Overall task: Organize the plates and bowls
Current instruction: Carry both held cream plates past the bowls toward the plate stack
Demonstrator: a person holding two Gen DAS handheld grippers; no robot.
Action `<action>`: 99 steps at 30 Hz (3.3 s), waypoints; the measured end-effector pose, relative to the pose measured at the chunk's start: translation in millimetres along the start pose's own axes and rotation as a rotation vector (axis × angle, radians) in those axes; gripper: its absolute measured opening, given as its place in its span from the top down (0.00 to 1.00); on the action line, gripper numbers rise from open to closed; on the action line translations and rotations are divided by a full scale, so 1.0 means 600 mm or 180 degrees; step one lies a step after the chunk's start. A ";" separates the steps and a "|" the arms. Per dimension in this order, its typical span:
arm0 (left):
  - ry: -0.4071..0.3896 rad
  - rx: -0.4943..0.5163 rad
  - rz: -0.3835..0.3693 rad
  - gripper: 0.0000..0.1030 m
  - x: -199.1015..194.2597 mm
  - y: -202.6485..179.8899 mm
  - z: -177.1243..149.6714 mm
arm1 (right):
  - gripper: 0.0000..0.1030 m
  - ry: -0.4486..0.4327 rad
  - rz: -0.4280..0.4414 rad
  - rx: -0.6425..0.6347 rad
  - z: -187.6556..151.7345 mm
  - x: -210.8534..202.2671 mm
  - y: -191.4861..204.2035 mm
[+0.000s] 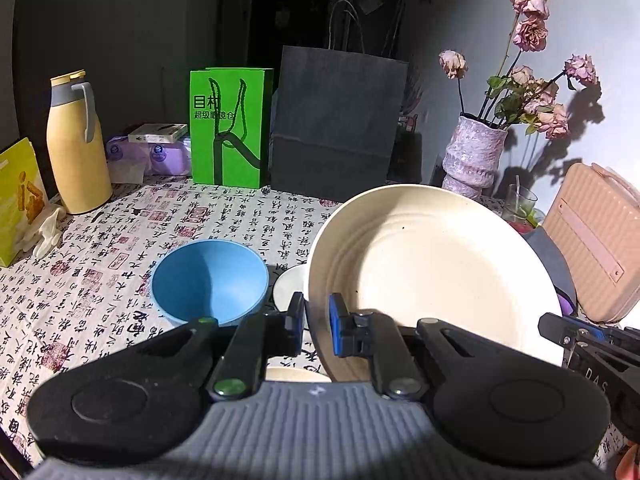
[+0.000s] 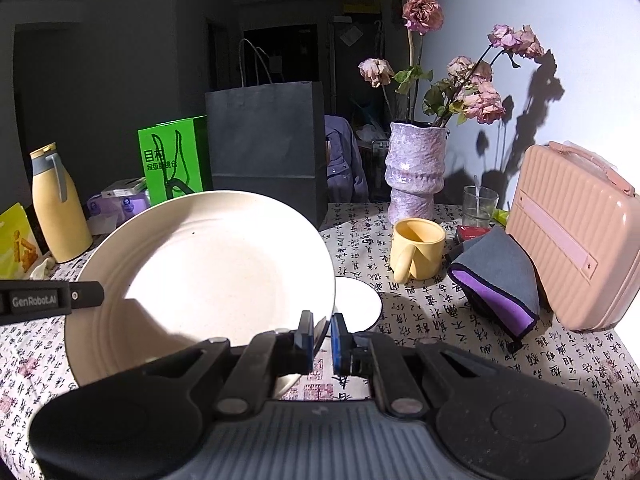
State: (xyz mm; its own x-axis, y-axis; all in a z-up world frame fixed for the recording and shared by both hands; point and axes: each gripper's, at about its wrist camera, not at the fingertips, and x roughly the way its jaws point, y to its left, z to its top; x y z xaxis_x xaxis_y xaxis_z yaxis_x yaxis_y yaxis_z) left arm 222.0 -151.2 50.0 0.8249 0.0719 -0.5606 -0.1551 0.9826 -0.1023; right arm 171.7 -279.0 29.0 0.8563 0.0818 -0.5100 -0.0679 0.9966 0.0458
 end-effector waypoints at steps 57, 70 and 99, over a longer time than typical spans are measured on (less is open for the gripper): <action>0.0014 -0.0271 0.0124 0.87 -0.096 0.143 -0.123 | 0.92 0.0125 0.0460 -0.0057 -0.118 -0.041 0.102; 0.0110 -0.0330 0.0161 0.87 -0.079 0.158 -0.146 | 0.92 0.0231 0.0480 -0.0095 -0.135 -0.029 0.114; 0.0254 -0.0255 0.0294 0.87 -0.037 0.159 -0.177 | 0.92 0.0465 0.0480 -0.0122 -0.162 0.006 0.124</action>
State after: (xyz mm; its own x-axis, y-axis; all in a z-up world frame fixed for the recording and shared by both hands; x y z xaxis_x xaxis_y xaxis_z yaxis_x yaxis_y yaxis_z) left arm 131.0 -77.5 -34.5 0.7598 0.1443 -0.6339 -0.2739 0.9554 -0.1109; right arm 119.9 -203.9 -52.6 0.7517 0.2271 -0.6192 -0.2115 0.9723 0.0998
